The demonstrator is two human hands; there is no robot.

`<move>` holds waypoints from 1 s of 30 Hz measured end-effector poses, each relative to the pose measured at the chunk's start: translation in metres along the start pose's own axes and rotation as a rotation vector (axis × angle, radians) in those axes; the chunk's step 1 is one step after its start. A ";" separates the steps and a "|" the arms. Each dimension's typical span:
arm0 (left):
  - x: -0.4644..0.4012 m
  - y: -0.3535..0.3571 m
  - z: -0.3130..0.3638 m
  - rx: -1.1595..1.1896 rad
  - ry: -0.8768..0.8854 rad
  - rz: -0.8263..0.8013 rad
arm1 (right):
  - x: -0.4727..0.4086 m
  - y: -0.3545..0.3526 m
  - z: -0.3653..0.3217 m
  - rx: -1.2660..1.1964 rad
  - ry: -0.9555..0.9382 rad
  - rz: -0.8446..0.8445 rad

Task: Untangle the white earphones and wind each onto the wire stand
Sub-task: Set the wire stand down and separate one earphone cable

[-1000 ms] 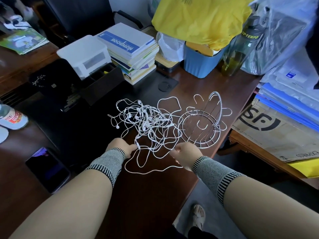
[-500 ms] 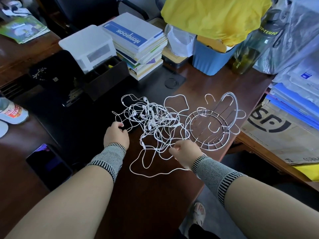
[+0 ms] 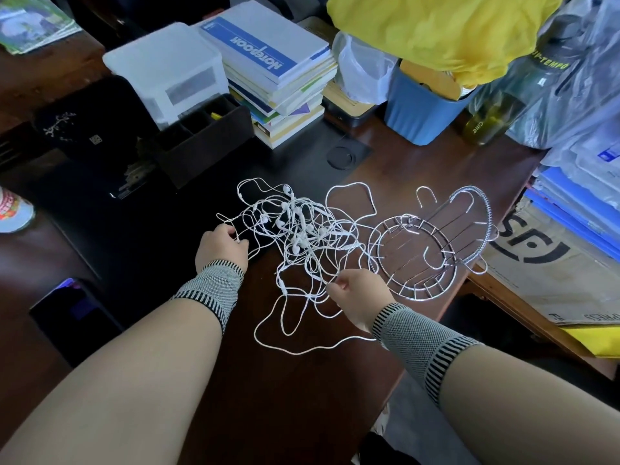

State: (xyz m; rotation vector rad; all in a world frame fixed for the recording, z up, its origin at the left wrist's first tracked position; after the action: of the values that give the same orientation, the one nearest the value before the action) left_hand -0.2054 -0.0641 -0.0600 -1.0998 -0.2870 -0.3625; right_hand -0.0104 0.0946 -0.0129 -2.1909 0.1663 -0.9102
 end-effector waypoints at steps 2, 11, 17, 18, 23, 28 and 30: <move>-0.002 0.000 0.001 -0.024 0.007 0.011 | -0.002 0.002 0.000 -0.001 0.004 -0.003; -0.001 -0.003 0.014 -0.266 -0.080 -0.151 | -0.004 0.005 -0.004 -0.011 0.009 -0.013; 0.007 -0.004 0.016 -0.177 0.054 -0.064 | -0.002 0.007 -0.003 -0.021 0.001 -0.009; 0.008 -0.004 0.017 -0.168 0.060 -0.064 | -0.001 0.007 -0.002 -0.017 0.003 -0.006; -0.005 -0.007 0.026 -0.300 0.018 -0.154 | 0.000 0.007 0.005 -0.020 0.029 0.013; 0.007 -0.006 0.033 -0.407 0.011 -0.221 | 0.000 0.004 0.006 -0.029 0.036 0.012; 0.012 -0.003 0.028 -0.393 0.020 -0.230 | 0.001 0.003 0.005 -0.028 0.033 0.008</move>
State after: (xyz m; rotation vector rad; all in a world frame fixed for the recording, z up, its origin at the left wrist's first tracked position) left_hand -0.1973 -0.0420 -0.0411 -1.4516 -0.3342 -0.6537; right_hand -0.0060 0.0952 -0.0166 -2.2004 0.2045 -0.9447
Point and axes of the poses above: each hand's wrist, its own x-axis away from the middle knuckle, its own y-axis out of the palm, z = x × y, the point moved 4 cm from there along -x, towards the middle knuckle, and after that the axes turned 6 degrees about -z, right-handed, at the moved point
